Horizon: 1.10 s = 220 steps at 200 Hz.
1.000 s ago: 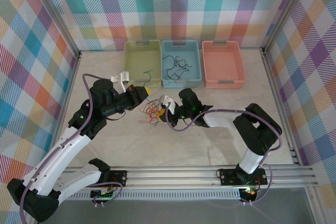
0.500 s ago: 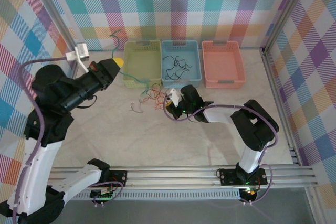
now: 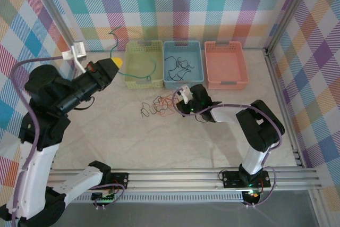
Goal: Untangle the cables
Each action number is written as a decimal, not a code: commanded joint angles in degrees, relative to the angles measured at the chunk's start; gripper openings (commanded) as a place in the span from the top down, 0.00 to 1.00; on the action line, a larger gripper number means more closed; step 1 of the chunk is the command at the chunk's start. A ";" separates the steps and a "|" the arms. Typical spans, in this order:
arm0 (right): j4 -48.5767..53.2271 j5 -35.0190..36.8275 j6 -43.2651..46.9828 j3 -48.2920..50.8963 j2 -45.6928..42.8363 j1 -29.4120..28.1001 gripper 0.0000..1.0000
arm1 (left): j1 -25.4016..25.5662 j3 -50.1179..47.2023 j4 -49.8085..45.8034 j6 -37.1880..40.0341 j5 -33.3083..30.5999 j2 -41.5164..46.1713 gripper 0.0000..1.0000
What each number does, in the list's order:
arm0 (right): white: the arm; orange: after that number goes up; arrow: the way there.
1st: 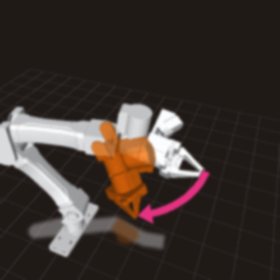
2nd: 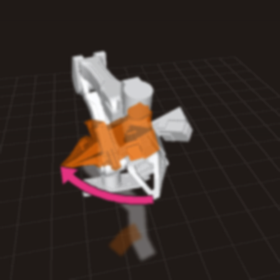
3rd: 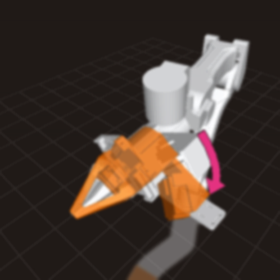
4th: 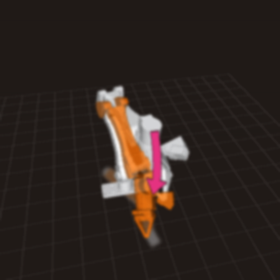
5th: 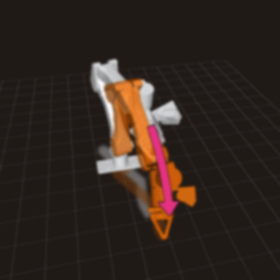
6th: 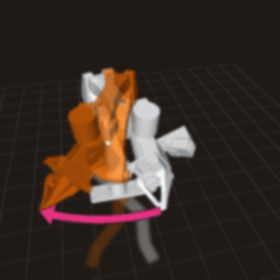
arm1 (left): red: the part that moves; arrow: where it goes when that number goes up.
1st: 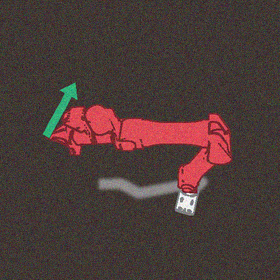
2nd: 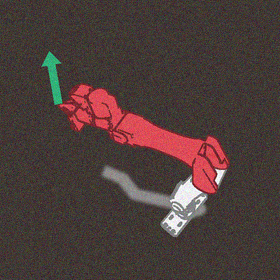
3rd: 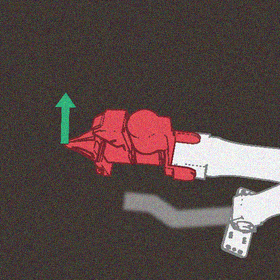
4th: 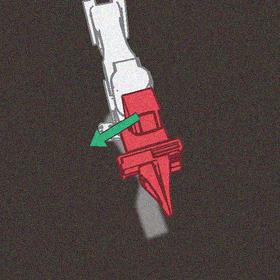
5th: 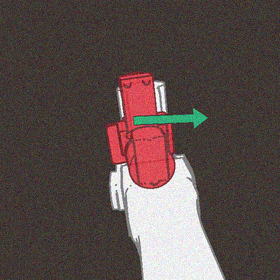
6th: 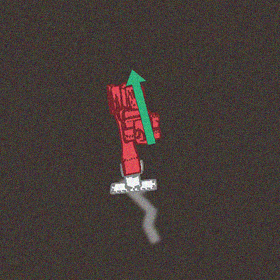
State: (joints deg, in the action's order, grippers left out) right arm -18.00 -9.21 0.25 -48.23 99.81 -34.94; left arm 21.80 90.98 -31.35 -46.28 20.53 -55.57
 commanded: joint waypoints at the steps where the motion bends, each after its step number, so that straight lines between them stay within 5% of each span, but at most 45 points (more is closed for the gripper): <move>1: -4.30 -2.40 -1.23 1.75 -3.14 -0.21 1.00 | -0.71 -0.27 4.80 0.59 2.00 -6.12 1.00; 52: -12.59 -6.07 -1.27 5.98 -5.01 -0.44 1.00 | -0.80 11.89 9.41 3.66 1.78 -28.42 1.00; 161: -11.31 -6.94 1.86 4.82 -4.28 -2.02 1.00 | 2.28 66.60 9.94 2.00 21.64 -84.50 1.00; 220: -10.03 -7.22 2.66 4.08 -3.99 -2.50 1.00 | 6.82 68.53 21.16 -2.15 19.91 -95.37 1.00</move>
State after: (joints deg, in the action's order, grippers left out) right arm -28.62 -14.90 1.52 -42.48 96.47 -36.88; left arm 26.22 157.36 -16.69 -46.50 39.64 -148.86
